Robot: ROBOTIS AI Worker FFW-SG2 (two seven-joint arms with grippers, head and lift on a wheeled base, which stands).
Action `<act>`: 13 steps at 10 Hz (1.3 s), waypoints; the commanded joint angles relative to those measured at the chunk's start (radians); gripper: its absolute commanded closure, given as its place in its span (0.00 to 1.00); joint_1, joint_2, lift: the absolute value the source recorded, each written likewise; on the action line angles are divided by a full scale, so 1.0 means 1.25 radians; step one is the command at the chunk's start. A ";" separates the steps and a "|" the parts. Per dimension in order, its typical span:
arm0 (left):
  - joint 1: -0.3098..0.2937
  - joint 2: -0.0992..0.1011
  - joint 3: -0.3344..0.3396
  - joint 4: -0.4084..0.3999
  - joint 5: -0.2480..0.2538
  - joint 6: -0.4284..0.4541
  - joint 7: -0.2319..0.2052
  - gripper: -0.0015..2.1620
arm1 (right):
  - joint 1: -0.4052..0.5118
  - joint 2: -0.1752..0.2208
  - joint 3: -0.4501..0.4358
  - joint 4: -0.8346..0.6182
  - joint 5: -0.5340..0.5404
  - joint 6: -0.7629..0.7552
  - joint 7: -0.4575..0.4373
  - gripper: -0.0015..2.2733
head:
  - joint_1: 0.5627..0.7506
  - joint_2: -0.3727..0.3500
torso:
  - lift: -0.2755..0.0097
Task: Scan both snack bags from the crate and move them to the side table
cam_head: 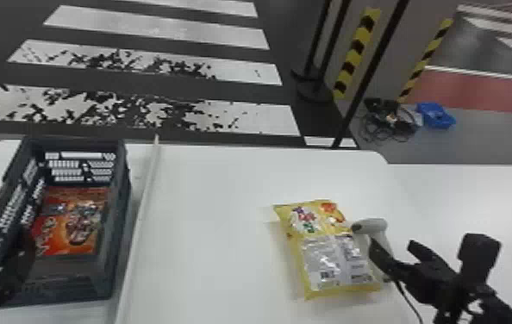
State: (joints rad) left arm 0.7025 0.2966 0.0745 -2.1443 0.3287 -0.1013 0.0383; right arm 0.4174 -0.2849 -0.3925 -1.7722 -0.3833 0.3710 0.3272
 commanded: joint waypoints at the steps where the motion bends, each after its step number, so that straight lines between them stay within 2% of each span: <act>1: 0.000 0.002 0.010 0.021 0.018 -0.037 -0.010 0.02 | -0.009 0.000 -0.001 0.038 -0.019 0.000 0.014 0.00 | 0.70 0.23 | 0.63; 3: 0.000 0.007 0.019 0.038 0.028 -0.054 -0.012 0.02 | -0.030 -0.004 -0.001 0.078 -0.010 -0.005 0.040 0.04 | 0.70 0.25 | 0.63; 7: -0.005 0.009 0.019 0.053 0.030 -0.057 -0.013 0.02 | -0.125 -0.057 0.062 0.221 0.045 -0.054 0.043 0.03 | 0.70 0.25 | 0.63; 9: -0.005 0.009 0.019 0.048 0.030 -0.057 -0.013 0.02 | -0.173 -0.068 0.094 0.279 0.077 -0.057 0.041 0.04 | 0.70 0.25 | 0.63; 10: -0.004 0.009 0.019 0.043 0.030 -0.059 -0.013 0.02 | -0.189 -0.074 0.104 0.299 0.088 -0.067 0.043 0.09 | 0.70 0.26 | 0.63; 11: -0.002 0.009 0.020 0.040 0.030 -0.059 -0.013 0.02 | -0.204 -0.090 0.121 0.318 0.098 -0.076 0.043 0.25 | 0.70 0.26 | 0.63; 12: -0.001 0.009 0.020 0.042 0.030 -0.059 -0.013 0.02 | -0.219 -0.095 0.129 0.335 0.119 -0.074 0.039 0.87 | 0.70 0.26 | 0.63; 13: -0.001 0.009 0.020 0.042 0.030 -0.059 -0.013 0.02 | -0.217 -0.095 0.131 0.338 0.119 -0.094 0.036 0.99 | 0.70 0.25 | 0.63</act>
State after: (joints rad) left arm 0.7009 0.3083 0.0997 -2.0930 0.3666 -0.1755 0.0215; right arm 0.1474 -0.4019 -0.2313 -1.3542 -0.2376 0.2685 0.3725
